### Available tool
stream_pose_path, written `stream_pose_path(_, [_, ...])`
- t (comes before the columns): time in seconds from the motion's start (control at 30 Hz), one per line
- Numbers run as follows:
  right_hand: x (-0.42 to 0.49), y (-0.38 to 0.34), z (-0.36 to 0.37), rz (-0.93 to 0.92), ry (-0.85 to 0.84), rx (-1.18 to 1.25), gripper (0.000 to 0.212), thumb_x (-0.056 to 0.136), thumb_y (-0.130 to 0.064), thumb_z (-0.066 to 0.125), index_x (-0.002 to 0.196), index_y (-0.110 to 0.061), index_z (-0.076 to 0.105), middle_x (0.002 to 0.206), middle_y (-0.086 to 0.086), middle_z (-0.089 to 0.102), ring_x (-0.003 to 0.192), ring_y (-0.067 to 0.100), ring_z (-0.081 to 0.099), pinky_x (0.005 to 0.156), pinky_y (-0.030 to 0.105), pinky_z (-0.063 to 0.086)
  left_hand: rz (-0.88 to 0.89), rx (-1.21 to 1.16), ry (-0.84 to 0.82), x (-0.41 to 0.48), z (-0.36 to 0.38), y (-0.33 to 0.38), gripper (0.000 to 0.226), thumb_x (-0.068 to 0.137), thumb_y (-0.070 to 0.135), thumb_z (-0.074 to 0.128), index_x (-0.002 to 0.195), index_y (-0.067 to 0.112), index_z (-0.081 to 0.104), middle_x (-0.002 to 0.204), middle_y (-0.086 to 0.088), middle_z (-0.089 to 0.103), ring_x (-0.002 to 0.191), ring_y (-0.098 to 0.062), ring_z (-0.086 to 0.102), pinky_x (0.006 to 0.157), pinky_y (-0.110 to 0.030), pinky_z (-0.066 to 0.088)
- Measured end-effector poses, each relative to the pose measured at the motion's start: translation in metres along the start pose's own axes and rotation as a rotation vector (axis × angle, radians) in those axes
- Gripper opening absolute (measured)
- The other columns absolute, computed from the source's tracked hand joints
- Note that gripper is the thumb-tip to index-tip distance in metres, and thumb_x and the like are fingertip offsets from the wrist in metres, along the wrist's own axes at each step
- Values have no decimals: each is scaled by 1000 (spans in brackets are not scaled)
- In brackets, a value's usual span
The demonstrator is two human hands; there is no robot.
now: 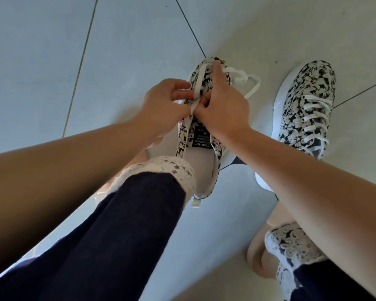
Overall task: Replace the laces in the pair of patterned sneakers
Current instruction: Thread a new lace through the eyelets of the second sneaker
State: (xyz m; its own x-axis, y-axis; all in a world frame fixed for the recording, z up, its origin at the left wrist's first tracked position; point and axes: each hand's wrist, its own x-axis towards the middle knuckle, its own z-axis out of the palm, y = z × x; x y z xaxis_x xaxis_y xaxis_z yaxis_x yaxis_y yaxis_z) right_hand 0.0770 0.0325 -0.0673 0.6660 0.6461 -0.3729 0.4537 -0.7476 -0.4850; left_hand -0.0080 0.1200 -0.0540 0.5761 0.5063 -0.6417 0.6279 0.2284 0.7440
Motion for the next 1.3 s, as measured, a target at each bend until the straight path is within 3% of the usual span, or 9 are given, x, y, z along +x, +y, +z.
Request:
stream_pose_path(0.13, [-2,-3,-17,-65,-63,-62,73,79,-14,52,145,-17,19,81,1,63,73,21,61,56,29,44,72,96,42,-3,1,-1,51,72,-6,57,114,23,51,103,11,63,71,-8,60,66,-21,52])
stream_pose_path(0.27, [-5,1,-35,-180,-84,-196,57,85,-14,49,139,-19,31,86,2,64,77,22,61,70,35,50,74,117,58,-3,3,-2,53,72,-5,57,118,20,51,102,10,65,70,-6,60,67,-24,55])
stream_pose_path(0.47, [-9,12,-19,-111,-10,-112,8,86,-19,56,93,-21,61,93,-2,61,86,18,58,79,38,47,37,144,67,0,2,-1,52,72,-4,58,119,17,53,103,10,66,78,-6,62,70,-22,54])
stream_pose_path(0.63, [-11,13,-9,-37,17,-114,27,83,-42,61,106,-26,64,110,0,52,97,17,53,90,36,40,25,131,76,1,3,-2,50,72,-4,58,116,18,54,103,10,67,87,-10,63,75,-26,54])
stream_pose_path(0.8, [1,5,-2,-76,27,-314,20,89,-31,52,97,-21,66,109,4,57,92,23,57,77,33,35,34,114,74,1,4,-3,49,71,-4,58,115,19,54,103,10,67,86,-8,61,75,-22,52])
stream_pose_path(0.9, [2,3,-6,-107,-12,-354,22,86,-30,52,95,-17,66,105,6,58,87,23,58,77,35,42,61,107,79,-1,5,-4,46,72,-3,57,111,22,53,102,10,66,79,-7,60,72,-23,53])
stream_pose_path(1.03, [-13,-1,-36,-36,-239,-7,14,79,-21,60,79,-9,68,78,9,67,63,10,57,60,25,47,89,118,90,-4,5,-2,47,75,-2,57,114,23,48,95,17,59,71,-1,56,61,-12,50])
stream_pose_path(1.13, [-42,-7,-72,-116,-445,138,5,78,-15,65,75,-16,68,58,-11,57,45,-6,47,44,6,37,109,128,86,-5,6,-1,50,76,-2,57,119,21,48,100,16,58,72,-1,54,55,-7,46])
stream_pose_path(1.3, [-115,-1,-96,-391,-742,29,10,81,-28,64,77,-36,59,75,-22,49,81,-15,47,74,5,38,151,151,68,-6,8,-1,50,78,-5,54,122,18,47,99,15,57,72,-3,53,54,-11,47])
